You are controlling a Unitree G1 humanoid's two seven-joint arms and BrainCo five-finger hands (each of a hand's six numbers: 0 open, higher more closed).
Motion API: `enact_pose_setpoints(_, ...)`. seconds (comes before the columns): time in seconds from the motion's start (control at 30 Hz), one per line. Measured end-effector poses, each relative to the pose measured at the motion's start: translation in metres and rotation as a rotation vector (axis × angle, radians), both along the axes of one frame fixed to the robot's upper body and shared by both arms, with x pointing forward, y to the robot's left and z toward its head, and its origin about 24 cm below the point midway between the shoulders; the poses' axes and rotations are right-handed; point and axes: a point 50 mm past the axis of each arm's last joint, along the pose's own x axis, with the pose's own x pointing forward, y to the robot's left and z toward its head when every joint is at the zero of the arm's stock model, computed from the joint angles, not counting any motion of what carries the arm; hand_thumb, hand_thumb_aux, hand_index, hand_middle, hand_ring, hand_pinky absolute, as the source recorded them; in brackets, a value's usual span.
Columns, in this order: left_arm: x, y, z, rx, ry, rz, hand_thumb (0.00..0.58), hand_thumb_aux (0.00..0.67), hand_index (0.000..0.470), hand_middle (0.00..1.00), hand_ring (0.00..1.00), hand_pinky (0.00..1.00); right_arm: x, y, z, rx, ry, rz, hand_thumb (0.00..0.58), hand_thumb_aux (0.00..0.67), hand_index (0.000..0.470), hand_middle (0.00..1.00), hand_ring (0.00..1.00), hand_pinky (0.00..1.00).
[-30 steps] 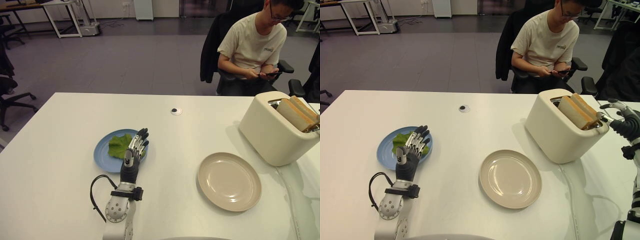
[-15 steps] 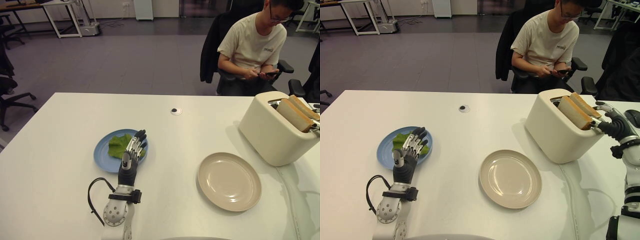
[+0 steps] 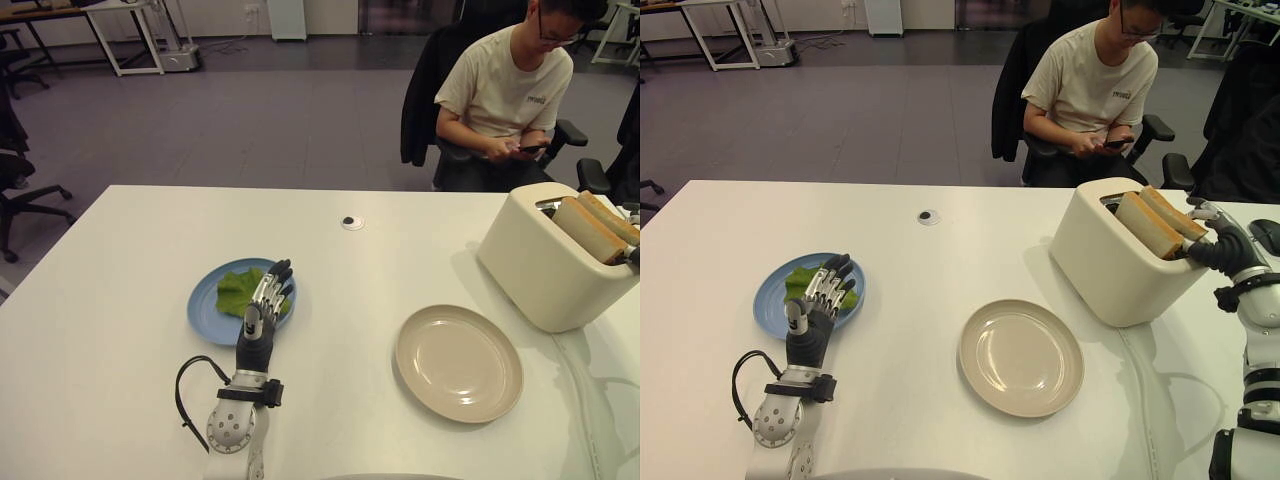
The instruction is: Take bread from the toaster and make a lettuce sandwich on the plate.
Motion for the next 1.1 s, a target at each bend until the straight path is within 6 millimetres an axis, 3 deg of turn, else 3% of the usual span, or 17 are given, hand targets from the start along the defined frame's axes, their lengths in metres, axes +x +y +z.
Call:
enact_pose_setpoints(0.17, 0.0, 0.0, 0.0, 0.0, -0.003, 0.001, 0.0, 0.0, 0.0, 0.0, 0.0, 0.0, 0.005, 0.006, 0.029, 0.048, -0.139, 0.035, 0.58, 0.67, 0.47, 0.0, 0.0, 0.0)
enact_pose_setpoints(0.4, 0.0, 0.0, 0.001, -0.001, -0.006, 0.002, 0.0, 0.0, 0.0, 0.0, 0.0, 0.0, 0.001, 0.031, 0.11, 0.167, -0.414, 0.175, 0.58, 0.67, 0.47, 0.0, 0.0, 0.0)
enact_pose_setpoints(0.6, 0.001, -0.001, 0.002, -0.001, -0.01, -0.002, 0.0, 0.0, 0.0, 0.0, 0.0, 0.0, -0.023, 0.088, 0.121, 0.38, -0.281, 0.454, 0.58, 0.67, 0.47, 0.0, 0.0, 0.0)
enact_pose_setpoints(0.7, 0.001, -0.001, 0.002, 0.001, -0.012, -0.004, 0.0, 0.0, 0.0, 0.0, 0.0, 0.0, -0.042, 0.11, 0.106, 0.512, -0.025, 0.621, 0.58, 0.67, 0.47, 0.0, 0.0, 0.0)
enact_pose_setpoints(0.77, 0.002, 0.0, 0.003, 0.004, -0.014, -0.003, 0.0, 0.0, 0.0, 0.0, 0.0, 0.0, -0.055, 0.125, 0.084, 0.556, 0.188, 0.716, 0.58, 0.67, 0.47, 0.0, 0.0, 0.0)
enact_pose_setpoints(0.9, 0.007, 0.008, 0.008, 0.102, -0.039, 0.005, 0.0, 0.0, 0.0, 0.0, 0.0, 0.0, -0.078, 0.133, 0.018, 0.596, 0.544, 0.731, 0.58, 0.67, 0.47, 0.0, 0.0, 0.0)
enact_pose_setpoints(0.97, 0.017, 0.024, 0.021, 0.258, -0.097, 0.04, 0.0, 0.0, 0.0, 0.0, 0.0, 0.0, -0.085, 0.128, -0.02, 0.616, 0.657, 0.644, 0.58, 0.67, 0.47, 0.0, 0.0, 0.0)
enact_pose_setpoints(1.1, 0.037, 0.047, 0.029, 0.763, -0.136, 0.104, 0.0, 0.0, 0.0, 0.0, 0.0, 0.0, -0.091, 0.127, -0.053, 0.604, 0.717, 0.573, 0.58, 0.67, 0.47, 0.0, 0.0, 0.0)
